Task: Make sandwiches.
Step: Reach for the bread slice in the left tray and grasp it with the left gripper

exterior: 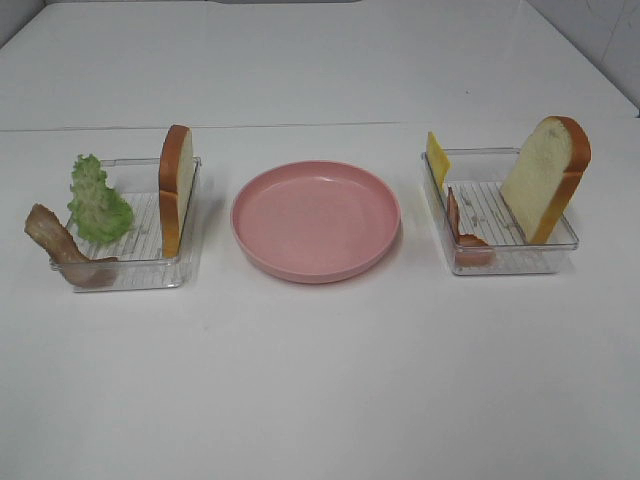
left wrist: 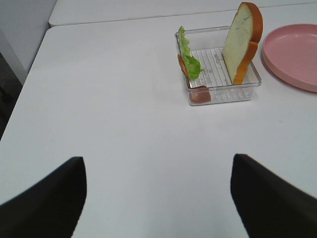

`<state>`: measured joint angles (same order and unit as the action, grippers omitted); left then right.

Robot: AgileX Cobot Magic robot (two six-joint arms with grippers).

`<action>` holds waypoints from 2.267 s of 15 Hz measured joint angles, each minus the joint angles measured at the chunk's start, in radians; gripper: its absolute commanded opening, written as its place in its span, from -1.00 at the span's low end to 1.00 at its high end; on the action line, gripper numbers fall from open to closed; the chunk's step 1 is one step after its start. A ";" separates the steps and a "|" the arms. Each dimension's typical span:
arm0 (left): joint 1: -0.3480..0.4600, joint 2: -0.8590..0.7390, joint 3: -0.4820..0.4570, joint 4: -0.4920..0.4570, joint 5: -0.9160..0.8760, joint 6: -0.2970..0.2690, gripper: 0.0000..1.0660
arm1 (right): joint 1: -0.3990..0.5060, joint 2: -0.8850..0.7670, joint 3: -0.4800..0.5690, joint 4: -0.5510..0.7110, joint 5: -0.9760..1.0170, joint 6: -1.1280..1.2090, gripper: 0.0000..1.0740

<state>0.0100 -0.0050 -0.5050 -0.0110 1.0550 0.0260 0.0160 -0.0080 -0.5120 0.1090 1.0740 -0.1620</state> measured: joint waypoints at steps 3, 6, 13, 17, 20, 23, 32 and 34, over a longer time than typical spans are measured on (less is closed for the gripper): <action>0.000 0.000 0.000 0.000 0.000 0.000 0.43 | 0.000 0.000 0.000 0.000 0.000 0.000 0.50; 0.000 0.000 0.000 0.000 0.000 0.000 0.43 | 0.000 0.000 0.000 0.000 0.000 0.000 0.50; 0.000 0.000 0.000 0.000 0.000 0.000 0.43 | 0.000 0.000 0.000 0.000 0.000 0.000 0.50; 0.000 0.000 0.000 0.000 0.000 0.000 0.43 | 0.000 0.000 0.000 0.000 0.000 0.000 0.50; 0.000 0.000 0.000 0.000 0.000 0.000 0.43 | 0.000 0.000 0.000 0.000 0.000 0.000 0.50; 0.000 0.000 0.000 0.000 0.000 0.000 0.43 | 0.000 0.000 0.000 0.000 0.000 0.000 0.50; 0.000 0.392 -0.206 -0.110 -0.154 0.000 0.43 | 0.000 0.000 0.000 0.000 0.000 0.000 0.50; 0.000 0.584 -0.292 -0.194 -0.161 0.000 0.43 | 0.000 0.000 0.000 0.000 0.000 0.000 0.50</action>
<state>0.0100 0.5790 -0.7970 -0.2050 0.8940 0.0260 0.0160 -0.0080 -0.5120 0.1090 1.0740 -0.1620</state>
